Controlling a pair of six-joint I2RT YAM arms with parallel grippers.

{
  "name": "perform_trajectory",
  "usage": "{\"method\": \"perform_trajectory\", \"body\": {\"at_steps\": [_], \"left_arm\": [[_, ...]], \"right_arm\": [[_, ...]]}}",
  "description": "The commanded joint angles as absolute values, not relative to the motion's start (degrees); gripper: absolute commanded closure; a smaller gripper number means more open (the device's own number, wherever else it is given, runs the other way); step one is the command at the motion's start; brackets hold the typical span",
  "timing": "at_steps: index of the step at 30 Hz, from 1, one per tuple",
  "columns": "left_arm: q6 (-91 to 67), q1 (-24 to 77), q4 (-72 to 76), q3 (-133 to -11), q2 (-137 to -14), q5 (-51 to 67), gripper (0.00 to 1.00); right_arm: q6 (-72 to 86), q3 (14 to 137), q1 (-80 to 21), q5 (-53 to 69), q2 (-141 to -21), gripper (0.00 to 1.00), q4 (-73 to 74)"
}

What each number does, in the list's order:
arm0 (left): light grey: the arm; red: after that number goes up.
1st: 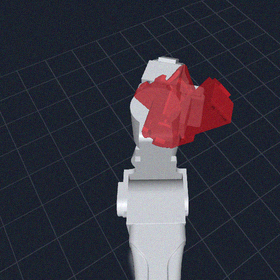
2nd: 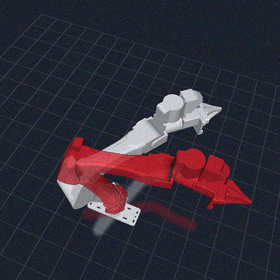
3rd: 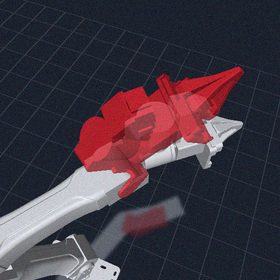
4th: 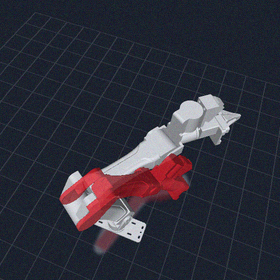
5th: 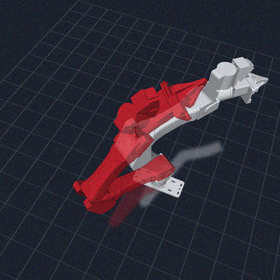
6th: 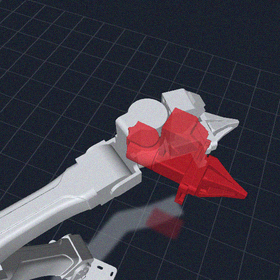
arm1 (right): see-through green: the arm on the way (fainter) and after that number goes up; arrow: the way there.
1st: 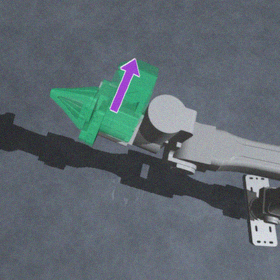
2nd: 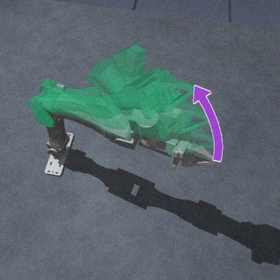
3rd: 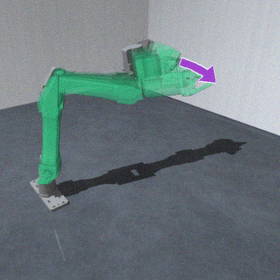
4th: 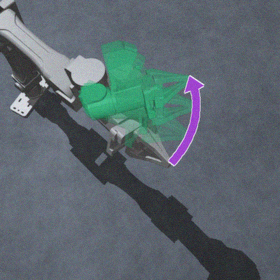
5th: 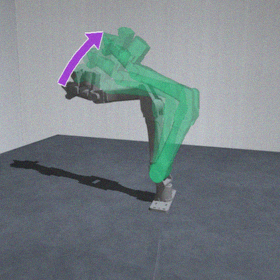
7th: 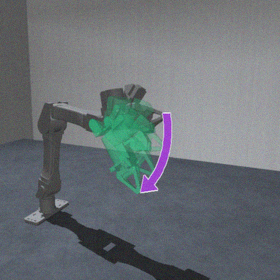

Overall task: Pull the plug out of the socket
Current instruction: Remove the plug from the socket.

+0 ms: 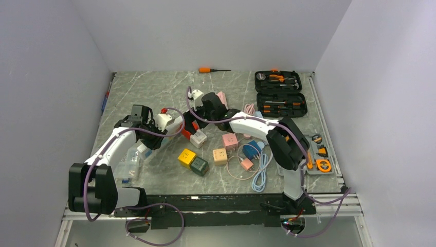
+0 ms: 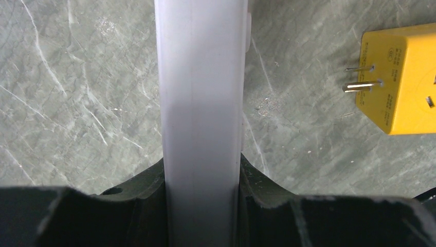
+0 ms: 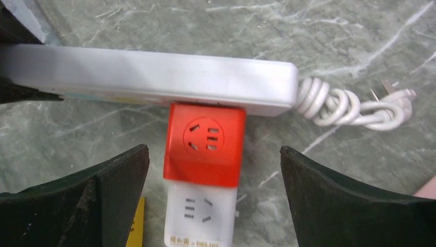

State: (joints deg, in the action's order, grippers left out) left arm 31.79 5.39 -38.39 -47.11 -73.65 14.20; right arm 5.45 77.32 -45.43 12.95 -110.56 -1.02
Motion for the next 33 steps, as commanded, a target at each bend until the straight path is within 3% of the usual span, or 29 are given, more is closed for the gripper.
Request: {"method": "perform_trajectory", "body": {"at_steps": [1, 13, 16, 18, 21, 26, 28, 33], "left_arm": [[31.0, 5.6, -34.9, -49.4, -72.9, 17.5, 1.0], [31.5, 5.6, -36.4, -50.8, -72.8, 18.2, 1.0], [31.3, 5.7, -36.6, -51.1, -72.5, 18.8, 1.0], [31.4, 5.7, -36.6, -51.1, -72.3, 18.5, 1.0], [31.0, 5.7, -35.7, -51.0, -73.1, 16.3, 1.0], [28.7, 5.7, -32.2, -51.6, -76.2, 8.4, 1.0], [27.7, 5.8, -30.7, -52.1, -77.7, 4.7, 1.0], [26.9, 6.3, -27.7, -53.9, -81.9, -2.4, 1.0]], "right_arm": [[3.2, 82.5, -47.5, 10.3, -115.0, 0.0, -2.1], [2.0, 88.7, -48.2, 7.7, -124.0, 0.0, 0.4], [2.2, 89.1, -48.3, 7.6, -125.1, 0.05, 0.9], [3.1, 87.4, -48.5, 7.7, -124.2, 0.2, -0.6], [3.9, 84.7, -48.5, 7.5, -122.4, 0.51, -2.8], [4.1, 83.4, -48.5, 6.0, -120.0, 0.89, -2.5], [4.1, 82.6, -48.6, 5.4, -118.8, 0.96, -2.7], [4.3, 80.1, -48.6, 4.5, -116.3, 0.98, -3.0]]}}
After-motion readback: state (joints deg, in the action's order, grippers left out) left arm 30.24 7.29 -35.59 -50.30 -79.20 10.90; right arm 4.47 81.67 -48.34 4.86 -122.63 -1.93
